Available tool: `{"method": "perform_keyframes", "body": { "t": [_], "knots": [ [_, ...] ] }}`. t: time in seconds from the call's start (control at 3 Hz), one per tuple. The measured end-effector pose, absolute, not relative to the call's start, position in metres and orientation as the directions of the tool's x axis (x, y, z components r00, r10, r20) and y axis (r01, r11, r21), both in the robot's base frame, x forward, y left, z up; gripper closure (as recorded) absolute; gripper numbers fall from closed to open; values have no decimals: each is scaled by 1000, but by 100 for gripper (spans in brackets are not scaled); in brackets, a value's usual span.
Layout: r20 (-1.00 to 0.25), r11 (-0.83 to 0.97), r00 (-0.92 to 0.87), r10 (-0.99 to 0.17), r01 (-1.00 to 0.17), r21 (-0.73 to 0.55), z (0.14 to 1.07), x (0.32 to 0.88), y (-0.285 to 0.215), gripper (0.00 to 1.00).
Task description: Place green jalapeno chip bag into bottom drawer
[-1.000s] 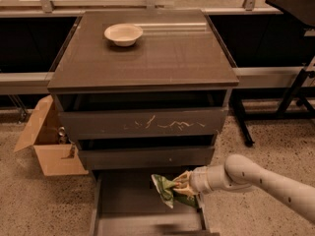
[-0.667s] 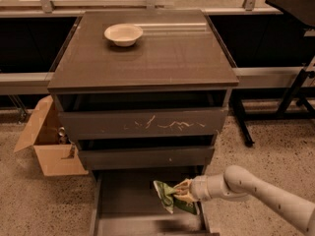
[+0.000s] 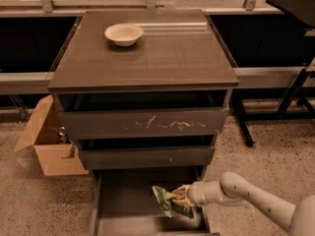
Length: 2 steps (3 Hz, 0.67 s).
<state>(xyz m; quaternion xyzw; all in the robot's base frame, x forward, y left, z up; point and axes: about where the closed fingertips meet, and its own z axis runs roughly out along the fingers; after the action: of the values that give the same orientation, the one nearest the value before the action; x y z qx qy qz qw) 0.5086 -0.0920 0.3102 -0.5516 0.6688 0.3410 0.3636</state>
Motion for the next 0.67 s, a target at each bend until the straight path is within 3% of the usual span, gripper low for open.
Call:
{"method": "perform_keyframes", "body": {
  "t": [0.33,0.67],
  "knots": [
    [-868,109,-104,-485,-992,58,287,514,-76,100],
    [-867,101,-115,-485,-992,75,260,527,-70,85]
  ]
}}
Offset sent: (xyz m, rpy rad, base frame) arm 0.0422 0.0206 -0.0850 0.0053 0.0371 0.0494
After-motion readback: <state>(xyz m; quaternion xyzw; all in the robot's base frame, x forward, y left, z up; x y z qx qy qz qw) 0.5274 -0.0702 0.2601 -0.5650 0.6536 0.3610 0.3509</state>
